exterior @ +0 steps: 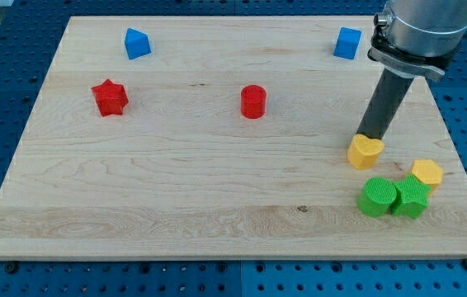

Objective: Move the yellow hexagon to the right of the yellow heart

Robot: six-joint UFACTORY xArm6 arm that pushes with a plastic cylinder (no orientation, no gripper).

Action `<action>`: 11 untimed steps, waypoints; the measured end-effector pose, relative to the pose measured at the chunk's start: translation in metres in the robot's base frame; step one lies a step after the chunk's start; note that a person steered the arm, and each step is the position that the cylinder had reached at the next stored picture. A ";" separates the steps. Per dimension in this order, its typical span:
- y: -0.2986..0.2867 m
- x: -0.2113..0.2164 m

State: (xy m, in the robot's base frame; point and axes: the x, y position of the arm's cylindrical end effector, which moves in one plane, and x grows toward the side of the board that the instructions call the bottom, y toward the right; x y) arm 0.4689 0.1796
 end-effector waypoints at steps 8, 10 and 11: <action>0.001 0.022; -0.077 0.025; -0.063 0.010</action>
